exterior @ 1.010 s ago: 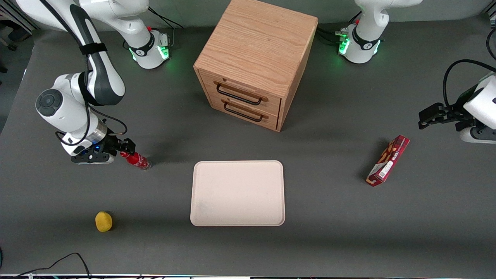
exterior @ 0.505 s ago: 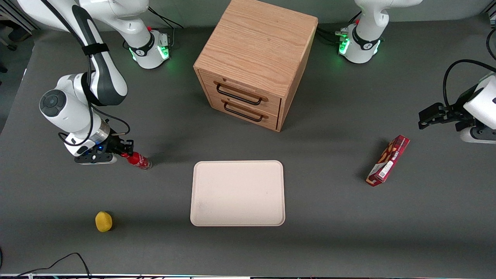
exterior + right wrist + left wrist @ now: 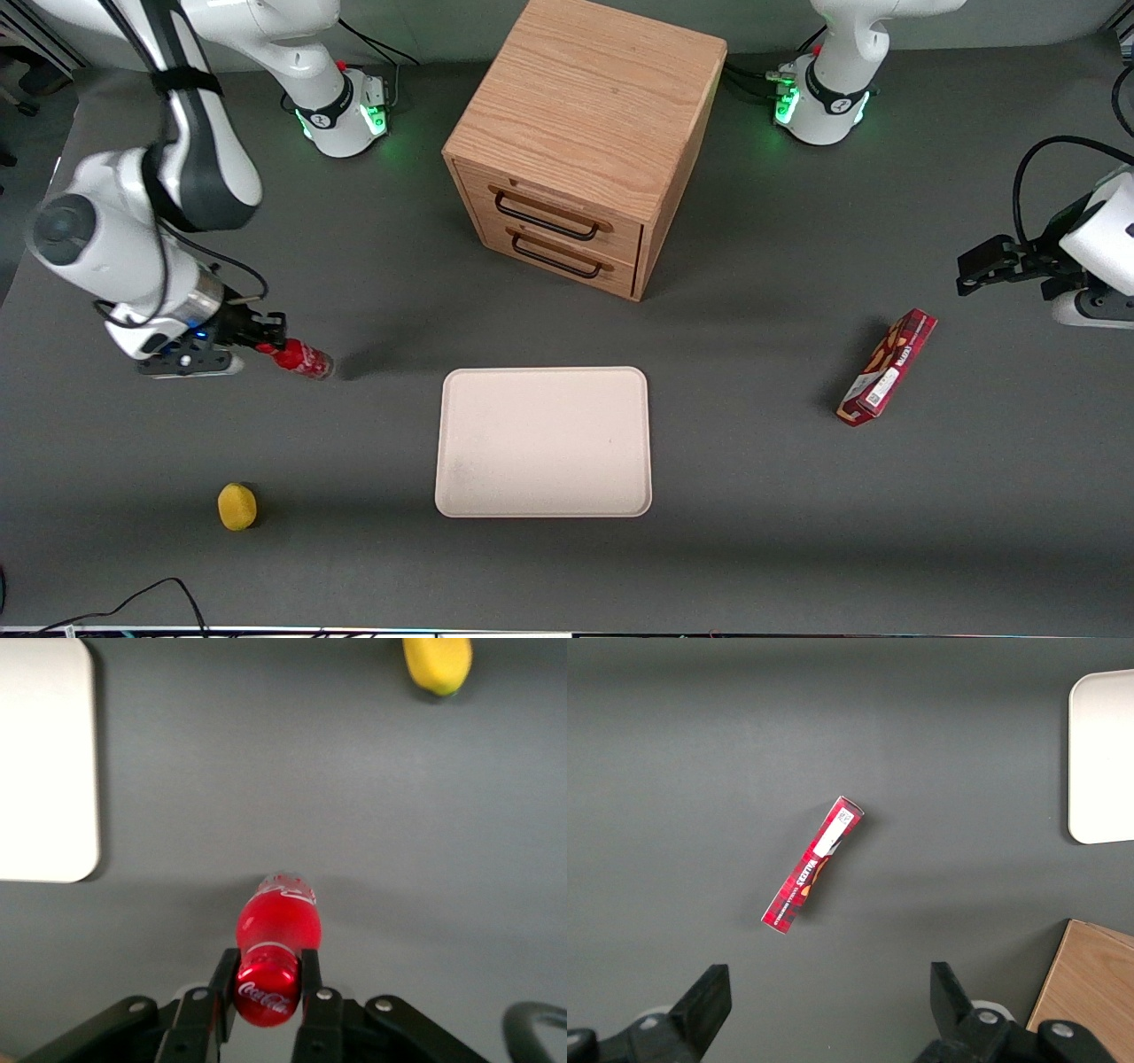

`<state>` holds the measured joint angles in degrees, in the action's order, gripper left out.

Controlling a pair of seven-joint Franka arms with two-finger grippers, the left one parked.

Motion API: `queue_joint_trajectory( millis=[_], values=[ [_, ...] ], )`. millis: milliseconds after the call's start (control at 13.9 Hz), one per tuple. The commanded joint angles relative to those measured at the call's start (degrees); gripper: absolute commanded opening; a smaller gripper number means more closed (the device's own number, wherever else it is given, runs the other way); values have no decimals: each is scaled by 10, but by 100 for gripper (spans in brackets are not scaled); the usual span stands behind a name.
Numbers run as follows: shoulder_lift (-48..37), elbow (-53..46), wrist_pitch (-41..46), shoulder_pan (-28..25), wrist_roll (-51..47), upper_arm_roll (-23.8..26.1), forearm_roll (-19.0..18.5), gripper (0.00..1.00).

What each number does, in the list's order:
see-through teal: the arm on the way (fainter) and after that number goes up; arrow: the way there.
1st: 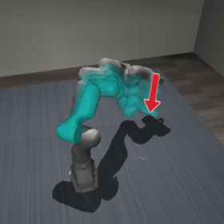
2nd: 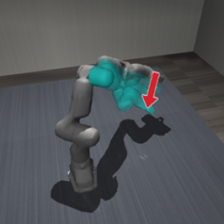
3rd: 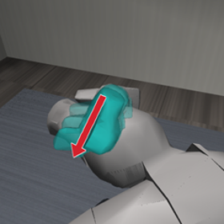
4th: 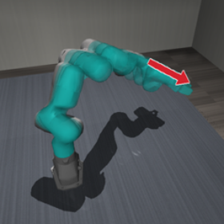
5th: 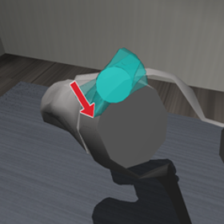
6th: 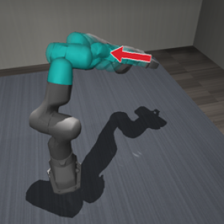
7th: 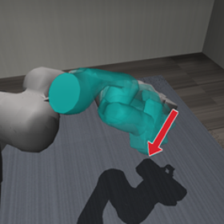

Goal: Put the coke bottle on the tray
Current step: 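Lift the bottle and pull it back toward the right arm's base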

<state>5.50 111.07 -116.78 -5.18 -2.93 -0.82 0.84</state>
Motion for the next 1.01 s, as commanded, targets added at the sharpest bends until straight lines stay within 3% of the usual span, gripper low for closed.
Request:
queue_joint_trajectory(
  millis=[0,289,577,938],
  values=[
    [2,-149,164,3,-1,3,-1,0],
    [22,-292,305,4,-1,2,-1,0],
    [85,-379,338,-3,-20,4,-4,0],
    [265,-550,327,-133,-205,-4,-6,0]
  ],
)
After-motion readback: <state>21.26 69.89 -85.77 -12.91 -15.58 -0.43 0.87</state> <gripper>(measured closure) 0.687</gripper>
